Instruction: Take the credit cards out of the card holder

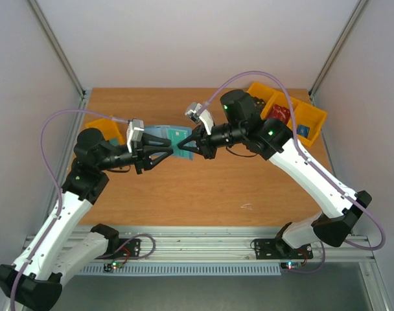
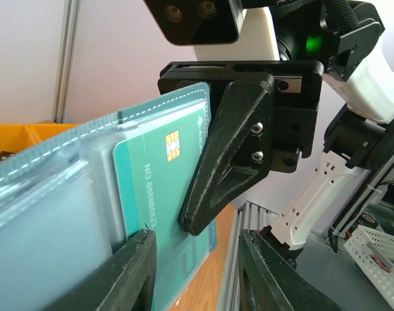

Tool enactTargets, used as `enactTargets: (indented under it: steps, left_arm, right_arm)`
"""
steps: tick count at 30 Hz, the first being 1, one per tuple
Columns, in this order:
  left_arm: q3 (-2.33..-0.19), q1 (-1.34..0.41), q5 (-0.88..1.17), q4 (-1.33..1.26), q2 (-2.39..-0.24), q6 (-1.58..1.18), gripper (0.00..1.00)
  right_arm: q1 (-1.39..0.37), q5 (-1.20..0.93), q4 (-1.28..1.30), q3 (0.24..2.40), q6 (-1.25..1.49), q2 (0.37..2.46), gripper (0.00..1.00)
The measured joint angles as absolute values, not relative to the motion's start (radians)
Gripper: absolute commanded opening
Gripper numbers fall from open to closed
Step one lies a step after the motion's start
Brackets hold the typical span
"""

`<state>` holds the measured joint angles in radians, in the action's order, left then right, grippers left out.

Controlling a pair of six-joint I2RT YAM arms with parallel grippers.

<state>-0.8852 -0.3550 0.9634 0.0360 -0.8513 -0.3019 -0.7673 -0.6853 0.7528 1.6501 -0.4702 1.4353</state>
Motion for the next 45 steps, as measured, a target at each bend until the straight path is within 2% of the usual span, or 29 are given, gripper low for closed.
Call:
enactTargets:
  steps: [5,11,21,24,25,28,29,31,33,36,39,42,45]
  left_arm:
    - [-0.908,-0.355,1.003,0.04,-0.86,-0.303,0.36]
    - [-0.947,-0.354,1.053,0.039,-0.879,-0.306,0.25]
    - [-0.954,-0.356,1.097,0.033,-0.897,-0.303,0.2]
    - [-0.955,-0.355,1.096,0.03,-0.906,-0.297,0.12]
    - [-0.955,-0.354,1.094,0.027,-0.909,-0.295,0.02]
    - [-0.955,-0.35,1.087,0.024,-0.916,-0.287,0.0]
    - [-0.955,-0.348,1.087,0.019,-0.916,-0.283,0.0]
    - [-0.955,-0.348,1.086,0.016,-0.913,-0.281,0.0]
    - [-0.955,-0.35,1.085,0.016,-0.908,-0.281,0.0]
    - [-0.952,-0.356,1.071,0.017,-0.899,-0.281,0.0]
    - [-0.948,-0.354,1.056,0.019,-0.887,-0.281,0.0]
    - [-0.947,-0.348,1.045,0.02,-0.877,-0.28,0.0]
    - [-0.946,-0.348,1.042,0.02,-0.873,-0.281,0.0]
  right_arm:
    - [-0.763,-0.702,0.759,1.65,-0.505,1.408,0.01]
    - [-0.746,-0.754,0.769,1.65,-0.54,1.37,0.01]
    - [-0.741,-0.802,0.764,1.673,-0.55,1.389,0.01]
    - [-0.739,-0.805,0.76,1.691,-0.539,1.415,0.01]
    - [-0.738,-0.809,0.758,1.697,-0.535,1.425,0.01]
    - [-0.733,-0.826,0.758,1.711,-0.529,1.443,0.01]
    - [-0.73,-0.83,0.758,1.715,-0.529,1.446,0.03]
    - [-0.729,-0.836,0.758,1.716,-0.532,1.447,0.21]
    - [-0.729,-0.845,0.746,1.715,-0.534,1.446,0.34]
    - [-0.73,-0.865,0.724,1.706,-0.544,1.443,0.44]
    - [-0.716,-0.87,0.721,1.676,-0.545,1.423,0.51]
    - [-0.69,-0.871,0.722,1.643,-0.544,1.394,0.47]
    - [-0.673,-0.873,0.723,1.633,-0.543,1.378,0.3]
